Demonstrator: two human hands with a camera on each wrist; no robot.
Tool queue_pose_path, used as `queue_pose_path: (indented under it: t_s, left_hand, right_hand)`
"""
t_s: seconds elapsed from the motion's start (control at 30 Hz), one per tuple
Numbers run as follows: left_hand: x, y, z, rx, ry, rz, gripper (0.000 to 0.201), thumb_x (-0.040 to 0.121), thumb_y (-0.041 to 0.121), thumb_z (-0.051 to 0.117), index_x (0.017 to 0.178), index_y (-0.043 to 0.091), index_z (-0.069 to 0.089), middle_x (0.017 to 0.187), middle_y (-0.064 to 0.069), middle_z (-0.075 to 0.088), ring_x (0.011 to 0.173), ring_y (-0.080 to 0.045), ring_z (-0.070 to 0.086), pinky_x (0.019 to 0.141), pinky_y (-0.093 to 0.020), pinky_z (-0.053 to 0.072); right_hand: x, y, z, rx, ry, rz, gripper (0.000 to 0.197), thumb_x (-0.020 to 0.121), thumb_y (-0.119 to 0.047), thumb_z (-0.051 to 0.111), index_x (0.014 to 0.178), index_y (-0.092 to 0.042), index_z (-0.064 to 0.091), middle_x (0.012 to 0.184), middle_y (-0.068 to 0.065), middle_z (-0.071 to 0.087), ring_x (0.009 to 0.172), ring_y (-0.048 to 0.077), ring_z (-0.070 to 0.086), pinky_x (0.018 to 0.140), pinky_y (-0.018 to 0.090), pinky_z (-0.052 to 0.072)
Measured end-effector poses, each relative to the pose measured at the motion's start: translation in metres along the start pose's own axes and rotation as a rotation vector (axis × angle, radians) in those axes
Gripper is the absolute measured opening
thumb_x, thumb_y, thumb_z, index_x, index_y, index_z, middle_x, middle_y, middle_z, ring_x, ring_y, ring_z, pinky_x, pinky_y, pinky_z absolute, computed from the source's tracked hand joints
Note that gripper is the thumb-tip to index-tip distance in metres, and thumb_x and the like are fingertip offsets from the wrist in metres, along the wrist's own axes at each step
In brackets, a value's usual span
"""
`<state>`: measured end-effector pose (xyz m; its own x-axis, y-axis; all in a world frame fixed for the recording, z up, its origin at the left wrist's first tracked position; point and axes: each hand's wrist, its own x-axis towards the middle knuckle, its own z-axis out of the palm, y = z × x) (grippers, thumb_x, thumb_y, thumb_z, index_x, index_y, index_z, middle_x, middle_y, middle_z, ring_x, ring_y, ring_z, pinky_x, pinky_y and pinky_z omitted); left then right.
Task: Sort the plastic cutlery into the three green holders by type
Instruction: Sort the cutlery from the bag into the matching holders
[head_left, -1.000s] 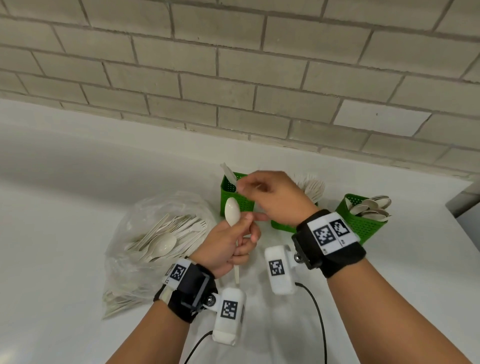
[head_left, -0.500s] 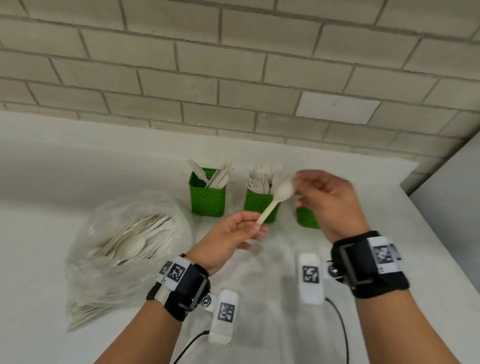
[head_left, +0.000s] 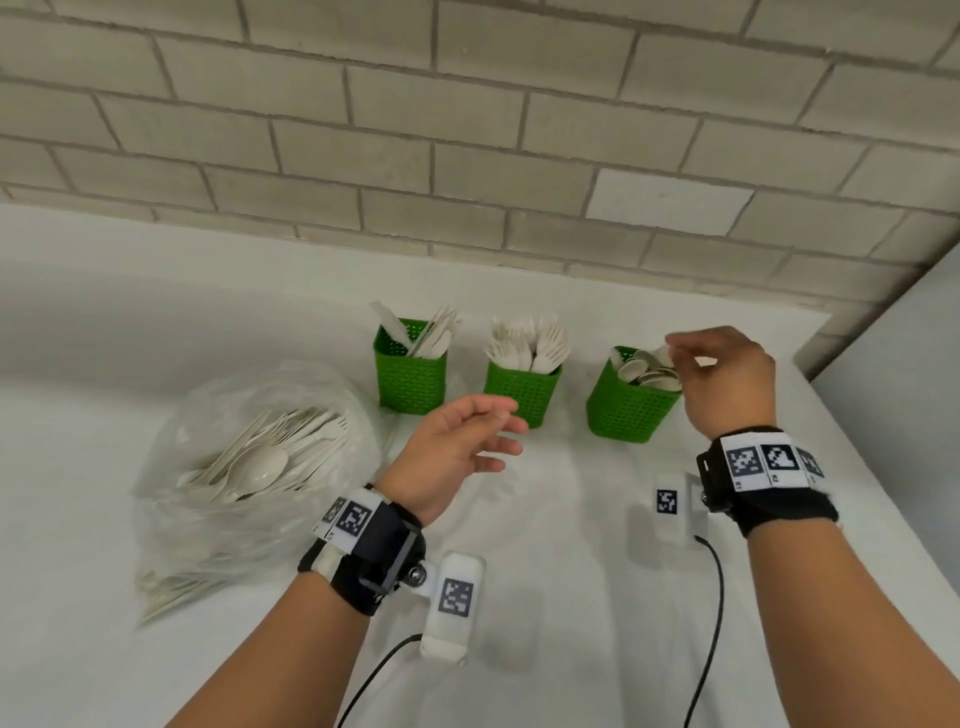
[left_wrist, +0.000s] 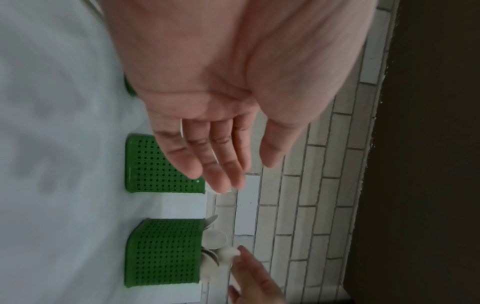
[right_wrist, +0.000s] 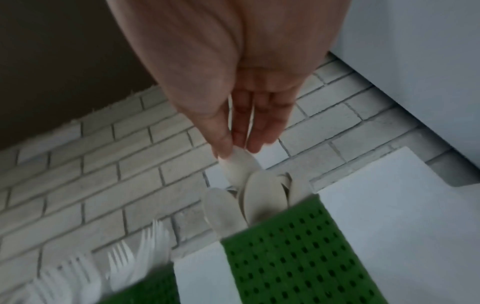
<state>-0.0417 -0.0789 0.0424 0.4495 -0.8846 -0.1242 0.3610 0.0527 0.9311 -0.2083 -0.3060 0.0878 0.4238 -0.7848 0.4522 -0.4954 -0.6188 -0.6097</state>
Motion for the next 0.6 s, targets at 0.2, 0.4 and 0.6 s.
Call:
queue_pose_path:
  t_s: [0.2, 0.4, 0.6]
  left_hand:
    - [-0.028, 0.032, -0.034, -0.003, 0.148, 0.102, 0.013, 0.096, 0.007, 0.051, 0.104, 0.009, 0.062, 0.088, -0.004, 0.070, 0.072, -0.016, 0.065, 0.066, -0.027, 0.051]
    - [-0.085, 0.077, -0.118, 0.461, 0.599, 0.281, 0.010, 0.087, 0.008, 0.070, 0.091, 0.015, 0.065, 0.089, -0.001, 0.068, 0.076, -0.011, 0.063, 0.073, -0.027, 0.049]
    - [-0.121, 0.064, -0.191, 1.070, 0.838, -0.304, 0.075, 0.071, 0.040, 0.083, 0.131, 0.020, 0.043, 0.131, -0.011, 0.047, 0.119, -0.029, 0.049, 0.100, -0.046, 0.044]
  right_hand:
    - [-0.009, -0.044, 0.032, -0.134, -0.005, -0.050, 0.028, 0.092, -0.022, 0.056, 0.118, -0.016, 0.066, 0.121, 0.015, 0.056, 0.115, 0.037, 0.046, 0.099, 0.041, 0.036]
    - [-0.061, -0.151, 0.091, 0.297, -0.567, -0.299, 0.017, 0.089, -0.013, 0.064, 0.104, -0.020, 0.070, 0.097, -0.009, 0.065, 0.084, -0.008, 0.058, 0.072, 0.005, 0.042]
    - [-0.098, -0.223, 0.172, 0.184, -1.048, -0.489, 0.038, 0.086, -0.006, 0.065, 0.122, -0.016, 0.061, 0.113, -0.001, 0.066, 0.105, 0.011, 0.062, 0.094, 0.023, 0.049]
